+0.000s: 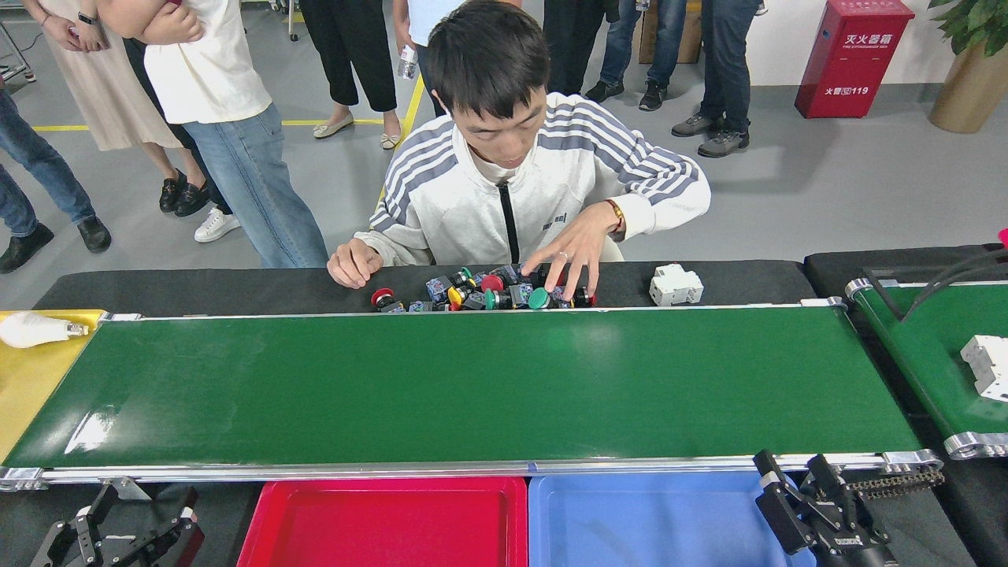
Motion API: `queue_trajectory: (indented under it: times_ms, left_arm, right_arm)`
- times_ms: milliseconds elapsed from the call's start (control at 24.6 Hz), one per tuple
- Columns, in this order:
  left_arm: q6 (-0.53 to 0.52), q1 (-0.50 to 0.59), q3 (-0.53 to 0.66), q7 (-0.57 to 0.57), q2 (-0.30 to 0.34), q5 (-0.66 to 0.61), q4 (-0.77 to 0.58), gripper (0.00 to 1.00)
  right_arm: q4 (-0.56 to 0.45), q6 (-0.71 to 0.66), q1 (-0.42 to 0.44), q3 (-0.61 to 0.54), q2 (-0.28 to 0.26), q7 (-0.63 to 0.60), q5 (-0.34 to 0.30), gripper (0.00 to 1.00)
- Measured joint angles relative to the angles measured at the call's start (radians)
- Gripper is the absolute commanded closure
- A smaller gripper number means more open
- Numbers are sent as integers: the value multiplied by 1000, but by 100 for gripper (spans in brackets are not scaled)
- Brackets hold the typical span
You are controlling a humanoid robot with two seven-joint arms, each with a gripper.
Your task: Pick switch part from conveyor to tray
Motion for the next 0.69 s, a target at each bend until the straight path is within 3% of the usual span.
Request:
queue_trajectory:
  times_ms: [81,163,407,691]
  left_arm:
    - [1,0,1,0,0,0,6,0]
    - [3,0,1,1,0,0,17,0]
    - [3,-1,6,2,0,3,33,0]
    - [3,-11,9,2,0,5,34,0]
  right_arm:
    - [0,79,-3,4,0,-99,171,1]
    - [0,134,-3,18,7,-164,236,1]
    - [-29,171,-2,37,10,-206,251,1]
    - [-45,98,-2,37,9,-186,227,1]
